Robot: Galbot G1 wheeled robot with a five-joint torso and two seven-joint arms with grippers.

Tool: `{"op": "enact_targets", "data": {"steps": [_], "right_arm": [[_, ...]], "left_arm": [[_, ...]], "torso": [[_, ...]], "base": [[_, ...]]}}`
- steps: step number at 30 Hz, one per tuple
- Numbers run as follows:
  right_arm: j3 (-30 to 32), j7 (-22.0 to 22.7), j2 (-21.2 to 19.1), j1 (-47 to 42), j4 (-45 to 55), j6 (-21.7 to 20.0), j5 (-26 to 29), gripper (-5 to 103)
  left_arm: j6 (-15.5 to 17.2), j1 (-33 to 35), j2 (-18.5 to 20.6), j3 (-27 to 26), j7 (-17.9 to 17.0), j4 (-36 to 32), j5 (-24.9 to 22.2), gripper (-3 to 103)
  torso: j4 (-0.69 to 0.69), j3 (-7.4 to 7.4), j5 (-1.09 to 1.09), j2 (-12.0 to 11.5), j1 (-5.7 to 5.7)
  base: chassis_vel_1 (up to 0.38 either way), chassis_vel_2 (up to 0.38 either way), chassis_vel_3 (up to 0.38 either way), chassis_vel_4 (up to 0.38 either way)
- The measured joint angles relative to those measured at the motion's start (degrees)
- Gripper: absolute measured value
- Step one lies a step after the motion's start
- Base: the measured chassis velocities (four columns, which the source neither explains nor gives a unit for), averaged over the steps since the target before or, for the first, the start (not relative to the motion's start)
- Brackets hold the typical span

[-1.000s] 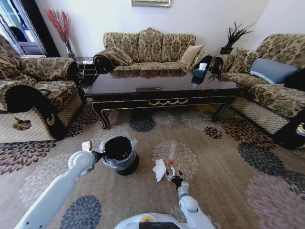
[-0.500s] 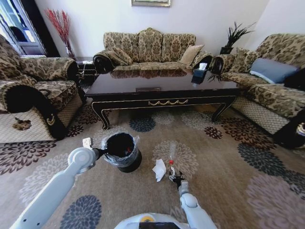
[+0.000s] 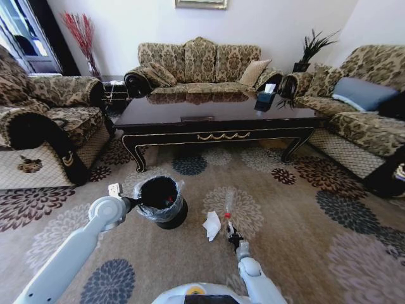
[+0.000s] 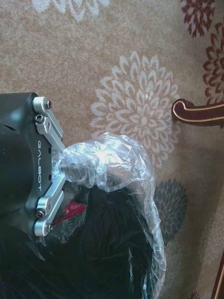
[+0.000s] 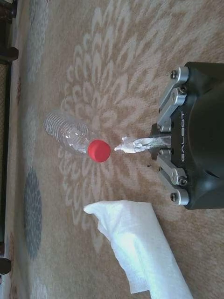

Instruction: Move to the front of the table and pick up the trash from the floor, then place it into the trash bin.

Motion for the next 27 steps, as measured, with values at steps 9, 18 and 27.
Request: {"op": "enact_targets", "data": {"steps": [9,18,27], "right_arm": [[0.38,0.22,-0.48,-2.18,3.93,-0.09,0.69,0],[1.64,1.19,-2.30,-7.76,16.86,-0.69,4.75,0],[3.84,2.32,-3.78,-14.79,33.85,-1.17,8.26,0]], "left_arm": [[0.00,0.03,-1.13,1.13,-0.05,-0.12,0.64,0],[0.00,-0.40,-2.53,4.29,-0.12,-0.53,1.87,0],[-0.10,-0.93,-7.02,9.65,-1.67,-1.69,4.04,0]], "torso": [[-0.01,0.00,0.00,0.00,0.00],[0.00,0.00,0.00,0.00,0.00],[-0.01,0.00,0.00,0.00,0.00]], "base": [[0.000,0.000,0.000,0.000],[0.000,0.000,0.000,0.000],[0.000,0.000,0.000,0.000]]}}
